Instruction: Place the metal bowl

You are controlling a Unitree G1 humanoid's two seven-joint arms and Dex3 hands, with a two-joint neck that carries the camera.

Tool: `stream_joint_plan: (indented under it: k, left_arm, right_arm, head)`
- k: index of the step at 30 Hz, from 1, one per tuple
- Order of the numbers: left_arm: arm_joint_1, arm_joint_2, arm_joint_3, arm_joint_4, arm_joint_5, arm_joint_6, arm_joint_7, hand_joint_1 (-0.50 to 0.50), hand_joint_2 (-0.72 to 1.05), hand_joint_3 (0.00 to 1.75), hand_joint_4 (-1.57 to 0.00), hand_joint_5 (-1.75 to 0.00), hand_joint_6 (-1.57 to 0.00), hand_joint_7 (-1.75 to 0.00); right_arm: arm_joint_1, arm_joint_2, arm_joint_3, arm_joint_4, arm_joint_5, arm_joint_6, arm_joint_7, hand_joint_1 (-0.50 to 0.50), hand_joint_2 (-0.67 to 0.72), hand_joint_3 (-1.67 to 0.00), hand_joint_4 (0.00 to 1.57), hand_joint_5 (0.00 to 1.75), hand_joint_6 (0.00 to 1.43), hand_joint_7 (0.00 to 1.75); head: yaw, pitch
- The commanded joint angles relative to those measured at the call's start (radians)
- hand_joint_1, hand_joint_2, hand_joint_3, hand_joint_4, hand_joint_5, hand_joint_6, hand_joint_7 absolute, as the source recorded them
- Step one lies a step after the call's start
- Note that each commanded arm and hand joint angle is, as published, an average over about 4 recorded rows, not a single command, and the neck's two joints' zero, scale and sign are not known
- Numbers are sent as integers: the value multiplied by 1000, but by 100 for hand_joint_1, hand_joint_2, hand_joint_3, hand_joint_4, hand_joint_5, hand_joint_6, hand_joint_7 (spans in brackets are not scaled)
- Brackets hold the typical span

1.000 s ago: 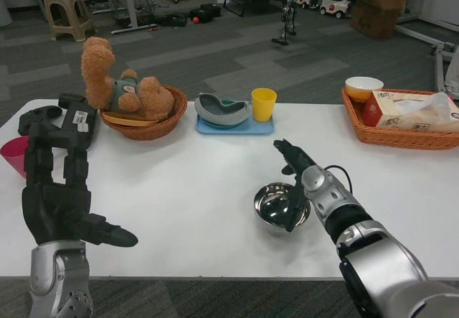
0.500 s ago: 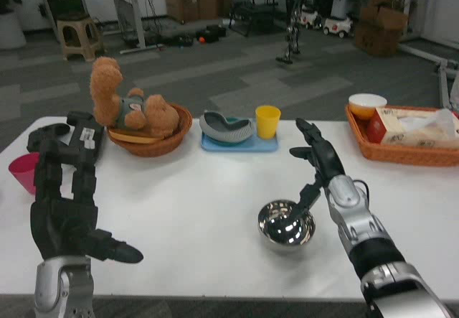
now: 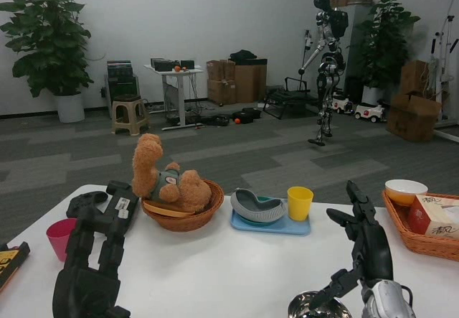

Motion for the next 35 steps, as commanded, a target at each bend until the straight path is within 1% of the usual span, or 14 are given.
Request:
stream_joint_plan:
  k: [1, 3, 6, 9, 12, 16, 19, 21, 23, 25, 29, 30, 35]
  left_arm:
    - [9, 12, -1, 5, -2, -4, 0, -50, -72, 2, -2, 0, 0, 0]
    - [9, 13, -2, 5, -2, -4, 0, -50, -72, 0, -3, 0, 0, 0]
    - [9, 15, -1, 3, -2, -4, 0, -50, -72, 0, -2, 0, 0, 0]
    - [9, 15, -1, 3, -2, -4, 0, -50, -72, 0, -3, 0, 0, 0]
    - [8, 15, -1, 3, -2, -4, 0, -50, -72, 0, 0, 0, 0, 0]
    - [7, 16, -1, 3, -2, -4, 0, -50, -72, 0, 0, 0, 0, 0]
    - [7, 16, 0, 3, -2, -4, 0, -50, -72, 0, 0, 0, 0, 0]
    - [7, 16, 1, 4, -2, -4, 0, -50, -68, 0, -2, 0, 0, 0]
    - [7, 15, 2, 5, -2, -4, 0, -50, -68, 0, -4, 0, 0, 0]
    - [7, 14, 2, 5, -1, -4, 0, -50, -72, 0, -4, 0, 0, 0]
    - [12, 11, 6, 3, 0, -4, 0, -50, -72, 0, -2, 0, 0, 0]
    - [13, 10, 7, 3, 0, -4, 0, -50, -70, 0, -2, 0, 0, 0]
    - [18, 9, 9, 2, 0, -4, 0, -50, -72, 0, -1, 0, 0, 0]
  right_arm:
    - [-11, -16, 17, -7, 10, -20, -6, -46, 72, 0, 0, 85, 0, 14]
    - [-14, -16, 25, -3, 10, -20, -7, -46, 72, 0, 0, 87, 0, 14]
    - [-18, -16, 33, 0, 10, -20, -8, -46, 72, 0, 0, 82, 0, 14]
    - [-21, -16, 38, 3, 10, -23, -8, -46, 72, 0, 0, 85, 0, 14]
    - [-23, -16, 41, 3, 10, -35, -9, -45, 72, 0, 0, 87, 0, 14]
    - [-25, -16, 48, -1, 11, -59, -12, -43, 72, 0, 0, 78, 0, 14]
    - [-25, -16, 58, -6, 11, -82, -20, -42, 72, 0, 0, 78, 0, 14]
    - [-25, -16, 65, -5, 12, -92, -27, -42, 72, 0, 0, 78, 0, 14]
    - [-25, -16, 74, -3, 12, -96, -30, -42, 72, 0, 0, 78, 0, 14]
    - [-27, -16, 82, 0, 13, -99, -33, -42, 72, 0, 0, 78, 0, 14]
    - [-30, -17, 94, 6, 15, -102, -37, -42, 72, 0, 0, 78, 0, 14]
    - [-30, -17, 95, 7, 15, -102, -37, -42, 72, 0, 0, 78, 0, 14]
    - [-30, -16, 100, 9, 17, -103, -38, -42, 72, 0, 0, 78, 0, 14]
  head:
    - [1, -19]
    - [0, -26]
    - [0, -34]
    - [1, -34]
    - [3, -29]
    - [4, -26]
    - [5, -24]
    - [9, -22]
    - [11, -21]
    - [15, -22]
    - [20, -25]
    - [20, -25]
    - [19, -24]
